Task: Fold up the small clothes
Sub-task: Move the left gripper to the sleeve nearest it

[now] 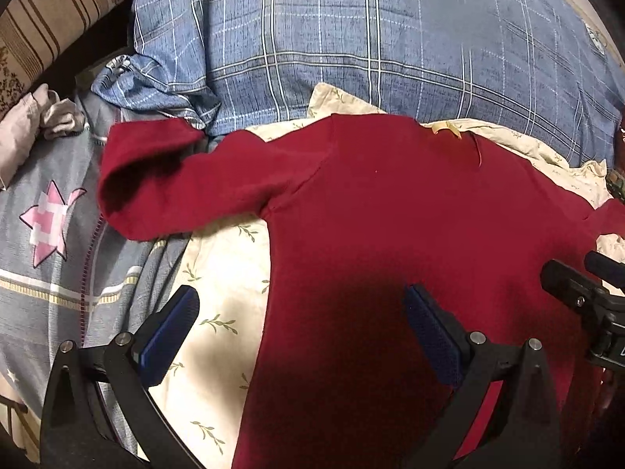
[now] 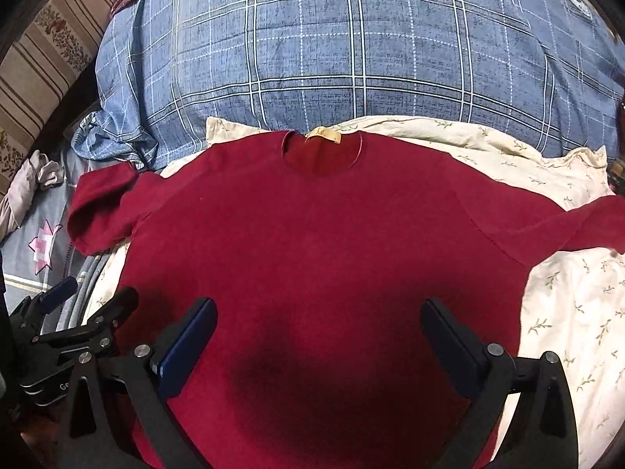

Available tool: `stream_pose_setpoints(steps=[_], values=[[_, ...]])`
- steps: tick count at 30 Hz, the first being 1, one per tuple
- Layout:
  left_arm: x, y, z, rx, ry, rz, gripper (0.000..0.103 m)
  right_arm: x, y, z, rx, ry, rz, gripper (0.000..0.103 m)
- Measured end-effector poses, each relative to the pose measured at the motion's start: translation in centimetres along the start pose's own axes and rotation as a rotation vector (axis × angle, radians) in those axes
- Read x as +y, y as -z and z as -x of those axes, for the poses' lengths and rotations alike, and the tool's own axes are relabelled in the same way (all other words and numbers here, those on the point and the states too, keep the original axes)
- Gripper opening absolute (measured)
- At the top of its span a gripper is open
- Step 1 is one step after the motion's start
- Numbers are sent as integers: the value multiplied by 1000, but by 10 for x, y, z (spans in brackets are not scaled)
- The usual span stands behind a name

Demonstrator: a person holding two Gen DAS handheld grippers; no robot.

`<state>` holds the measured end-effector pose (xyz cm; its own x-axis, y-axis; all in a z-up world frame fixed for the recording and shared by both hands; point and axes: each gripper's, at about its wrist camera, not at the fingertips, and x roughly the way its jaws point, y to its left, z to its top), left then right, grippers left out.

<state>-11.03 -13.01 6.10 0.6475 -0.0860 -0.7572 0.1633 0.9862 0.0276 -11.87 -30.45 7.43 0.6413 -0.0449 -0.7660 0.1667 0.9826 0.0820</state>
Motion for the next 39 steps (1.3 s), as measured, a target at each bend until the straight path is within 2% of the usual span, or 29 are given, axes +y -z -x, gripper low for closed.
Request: stream_pose_setpoints(steps=[25, 33, 39], values=[[20, -8, -13, 13, -21, 40, 103, 5, -2, -31, 41, 34, 23, 103], [57, -36, -11, -28, -81, 89, 103, 5, -7, -35, 42, 34, 27, 103], [96, -62, -26, -63, -201, 126, 103, 9, -10, -39, 51, 11, 37, 103]])
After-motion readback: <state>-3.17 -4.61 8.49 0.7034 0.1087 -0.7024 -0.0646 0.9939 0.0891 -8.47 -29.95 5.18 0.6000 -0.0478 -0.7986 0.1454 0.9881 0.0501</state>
